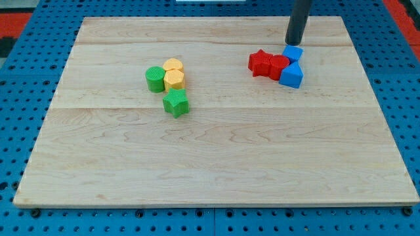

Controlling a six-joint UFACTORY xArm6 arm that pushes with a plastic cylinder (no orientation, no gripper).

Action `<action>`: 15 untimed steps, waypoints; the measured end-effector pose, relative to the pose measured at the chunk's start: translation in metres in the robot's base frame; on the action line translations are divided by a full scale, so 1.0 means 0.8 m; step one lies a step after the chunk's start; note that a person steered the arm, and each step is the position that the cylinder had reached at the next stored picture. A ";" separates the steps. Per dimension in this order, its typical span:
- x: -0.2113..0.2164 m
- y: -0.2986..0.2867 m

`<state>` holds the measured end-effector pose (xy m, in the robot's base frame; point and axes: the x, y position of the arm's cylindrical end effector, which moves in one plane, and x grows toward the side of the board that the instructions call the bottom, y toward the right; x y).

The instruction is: Separate the triangle from the group of blocks

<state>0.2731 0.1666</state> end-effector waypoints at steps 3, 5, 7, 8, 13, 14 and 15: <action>0.008 0.000; 0.068 0.010; 0.182 0.018; 0.189 0.004; 0.193 -0.003; 0.174 -0.004; 0.174 -0.019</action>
<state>0.4126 0.1510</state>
